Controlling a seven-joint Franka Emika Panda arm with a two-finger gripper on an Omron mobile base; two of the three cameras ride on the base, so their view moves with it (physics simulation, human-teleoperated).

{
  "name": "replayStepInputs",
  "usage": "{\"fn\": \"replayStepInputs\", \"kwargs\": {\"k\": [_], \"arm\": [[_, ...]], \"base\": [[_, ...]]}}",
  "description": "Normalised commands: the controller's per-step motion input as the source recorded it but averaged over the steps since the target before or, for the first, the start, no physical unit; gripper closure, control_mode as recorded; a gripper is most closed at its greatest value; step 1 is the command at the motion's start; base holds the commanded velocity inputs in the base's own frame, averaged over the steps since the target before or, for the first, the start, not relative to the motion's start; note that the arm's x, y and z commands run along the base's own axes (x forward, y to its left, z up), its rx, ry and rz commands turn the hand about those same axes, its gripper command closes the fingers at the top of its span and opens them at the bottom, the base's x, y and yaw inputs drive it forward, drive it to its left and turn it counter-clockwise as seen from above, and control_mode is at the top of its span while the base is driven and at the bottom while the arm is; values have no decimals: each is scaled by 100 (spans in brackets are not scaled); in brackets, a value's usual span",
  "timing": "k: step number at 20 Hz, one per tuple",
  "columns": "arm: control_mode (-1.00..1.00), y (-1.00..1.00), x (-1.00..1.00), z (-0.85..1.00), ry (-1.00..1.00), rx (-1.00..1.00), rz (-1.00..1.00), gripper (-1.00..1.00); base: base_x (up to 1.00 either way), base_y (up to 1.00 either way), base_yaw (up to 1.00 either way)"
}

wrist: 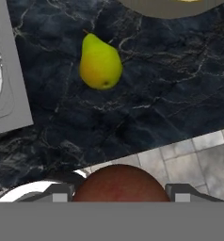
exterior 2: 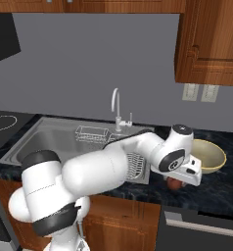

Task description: Remove the apple and pear from the sink. Then move the bowl and cup from the counter to the sink for washing.

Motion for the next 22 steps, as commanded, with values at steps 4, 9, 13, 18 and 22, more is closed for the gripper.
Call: {"fn": "replayStepInputs", "kwargs": {"k": [4,9,13,18,22], "arm": [[-100,-35,26,-25,0,0,0,100],[-100,-35,26,-28,0,0,0,100],[-100,-34,29,-26,0,0,0,100],[-100,-31,37,-19,0,0,0,100],[-100,-32,33,-15,0,0,0,100]], "base": [[0,0,0],[0,0,0],[0,0,0],[0,0,0],[0,0,0]]}}
